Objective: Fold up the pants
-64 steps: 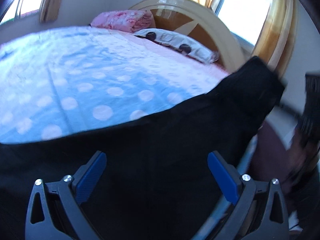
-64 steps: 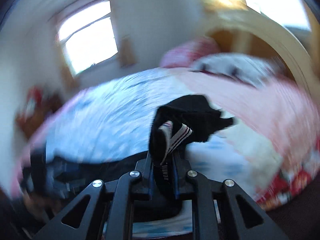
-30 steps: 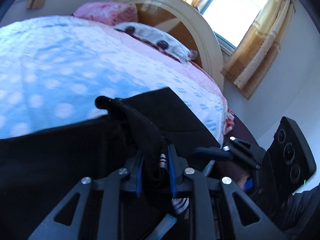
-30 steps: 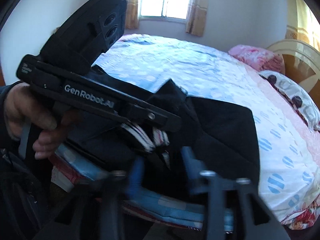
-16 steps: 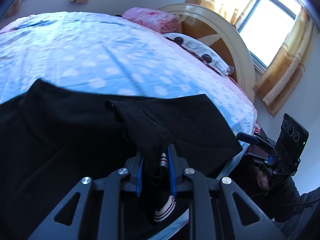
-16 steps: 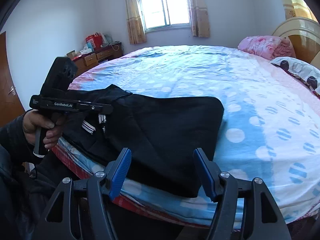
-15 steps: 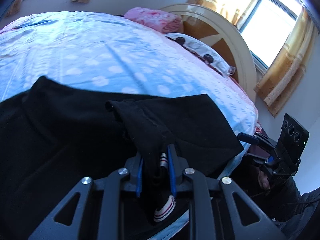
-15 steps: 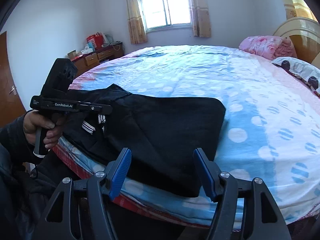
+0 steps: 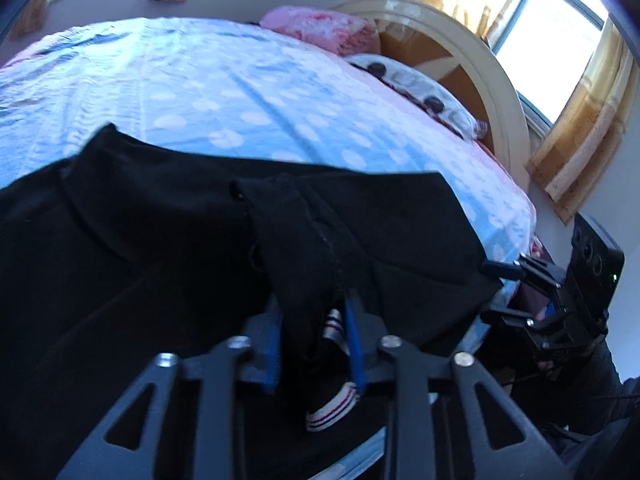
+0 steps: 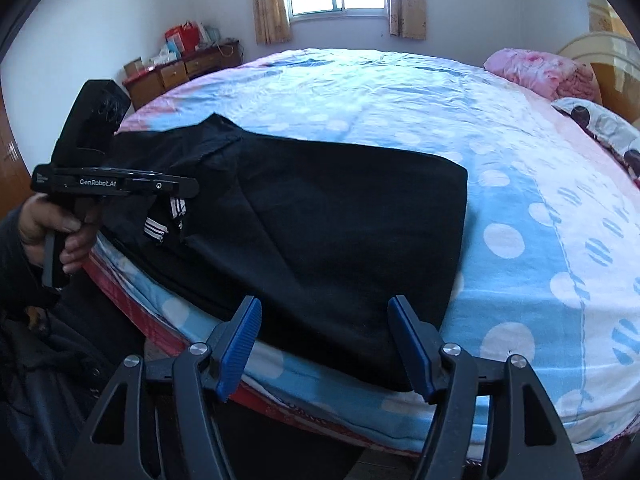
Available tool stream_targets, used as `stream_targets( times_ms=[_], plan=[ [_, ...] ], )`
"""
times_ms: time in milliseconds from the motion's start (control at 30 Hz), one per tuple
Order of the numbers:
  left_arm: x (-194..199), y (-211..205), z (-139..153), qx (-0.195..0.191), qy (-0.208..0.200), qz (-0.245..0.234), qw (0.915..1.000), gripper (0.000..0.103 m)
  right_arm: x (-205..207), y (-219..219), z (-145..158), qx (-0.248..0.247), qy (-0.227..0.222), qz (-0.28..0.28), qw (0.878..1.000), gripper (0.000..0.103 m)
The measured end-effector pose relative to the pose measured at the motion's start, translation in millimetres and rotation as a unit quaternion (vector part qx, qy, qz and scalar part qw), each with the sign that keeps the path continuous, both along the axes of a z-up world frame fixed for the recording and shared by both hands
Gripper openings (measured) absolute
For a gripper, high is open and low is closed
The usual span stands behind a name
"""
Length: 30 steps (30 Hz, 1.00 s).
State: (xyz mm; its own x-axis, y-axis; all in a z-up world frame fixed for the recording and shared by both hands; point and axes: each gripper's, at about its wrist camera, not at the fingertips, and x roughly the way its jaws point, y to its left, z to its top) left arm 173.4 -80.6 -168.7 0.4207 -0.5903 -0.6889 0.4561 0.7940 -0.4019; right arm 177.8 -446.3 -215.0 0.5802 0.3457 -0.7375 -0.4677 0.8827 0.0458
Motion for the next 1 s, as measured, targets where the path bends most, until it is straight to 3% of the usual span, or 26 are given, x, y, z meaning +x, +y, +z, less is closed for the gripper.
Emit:
stream_targets(
  times_ms=[167, 300, 433, 533, 667, 800, 1000],
  plan=[
    [-5.9, 16.9, 16.1, 0.002, -0.032, 0.035, 0.9989, 0.061, -4.1, -1.0, 17.8, -0.006, -0.009, -0.001, 1.0, 0.069],
    [-7.4, 13.9, 24.9, -0.024, -0.05, 0.038, 0.9977, 0.072, 3.5, -6.7, 39.0, 0.054, -0.016, 0.0, 0.998, 0.069],
    [1.1, -9.3, 2.8, 0.052, -0.039, 0.031, 0.9974, 0.072, 40.0, -10.9, 29.0, 0.08, 0.025, -0.034, 0.996, 0.07],
    [0.0, -7.6, -4.0, 0.062, -0.047, 0.029, 0.9965, 0.072, 69.6, -19.1, 3.3, 0.055, 0.092, -0.082, 0.991, 0.07],
    [-3.0, 14.6, 6.3, 0.058, -0.068, 0.051, 0.9947, 0.073, 70.7, -20.3, 26.1, 0.078, 0.097, -0.077, 0.989, 0.07],
    [0.1, 45.8, 11.2, 0.049, -0.081, 0.096, 0.9909, 0.077, 86.6, -1.9, 59.1, 0.145, 0.092, -0.046, 0.984, 0.07],
    [-3.4, 73.1, 10.7, 0.103, -0.103, 0.126, 0.9812, 0.077, 144.8, 71.8, 76.9, 0.222, 0.142, 0.009, 0.965, 0.07]
  ],
)
